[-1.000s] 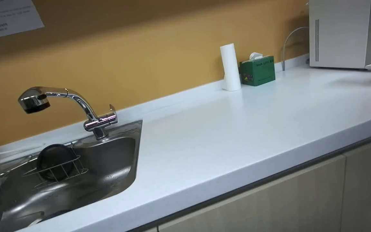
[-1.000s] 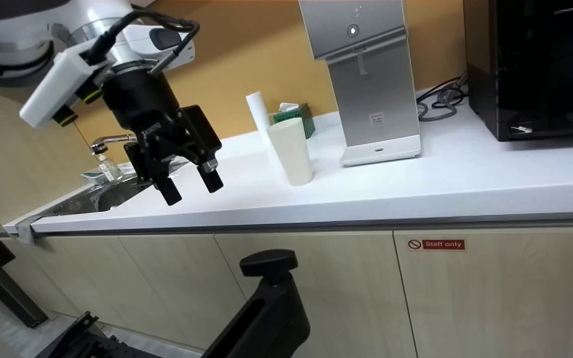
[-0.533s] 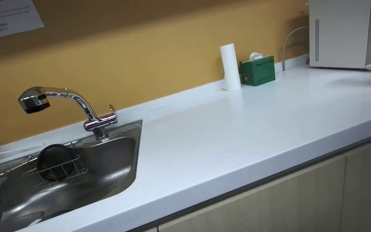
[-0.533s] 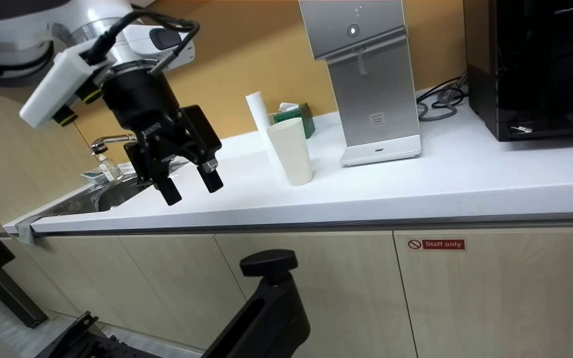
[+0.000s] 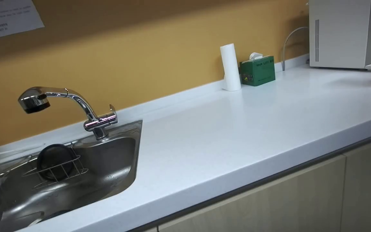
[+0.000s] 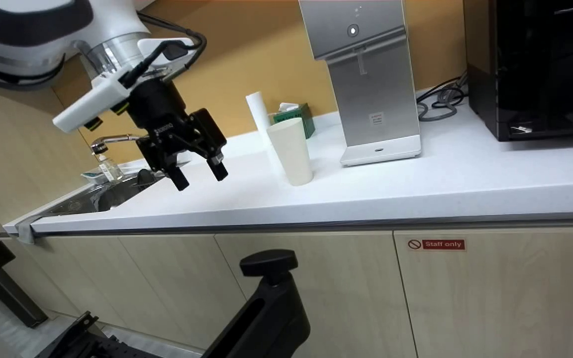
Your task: Put the cup on the water dispenser
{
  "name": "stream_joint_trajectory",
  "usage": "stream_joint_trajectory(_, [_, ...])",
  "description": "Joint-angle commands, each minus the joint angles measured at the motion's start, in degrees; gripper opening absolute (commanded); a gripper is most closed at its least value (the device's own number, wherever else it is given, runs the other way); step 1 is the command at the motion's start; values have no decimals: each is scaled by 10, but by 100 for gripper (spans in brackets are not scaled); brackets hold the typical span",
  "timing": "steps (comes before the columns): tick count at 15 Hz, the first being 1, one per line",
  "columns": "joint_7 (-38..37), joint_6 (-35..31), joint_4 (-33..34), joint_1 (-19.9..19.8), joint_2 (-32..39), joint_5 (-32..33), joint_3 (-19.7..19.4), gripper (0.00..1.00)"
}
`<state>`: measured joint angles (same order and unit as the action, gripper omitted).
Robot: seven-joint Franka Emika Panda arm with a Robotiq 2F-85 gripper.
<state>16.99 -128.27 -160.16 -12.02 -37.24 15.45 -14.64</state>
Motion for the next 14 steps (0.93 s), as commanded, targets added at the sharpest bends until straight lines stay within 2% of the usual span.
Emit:
stream_joint_trajectory(1, [-31,-82,1,33,45,-49,13,100])
stream_joint_trajectory(4, [-80,-219,0,37,95,-85,34,100])
stream_joint_trajectory(7, [-158,-347,4,-5,152,-62,77,100])
stream_joint_trajectory(8, [-190,-363,7,-41,166,-28,108,100])
stream_joint_trajectory(9, [-124,-325,1,3,137,-66,70,100])
stream_joint_trajectory(11, [-156,-355,4,-27,163,-44,95,100])
stream_joint_trajectory(13, [-160,-361,5,-34,170,-42,100,100])
stream_joint_trajectory(14, [-189,-382,5,-48,175,-38,112,100])
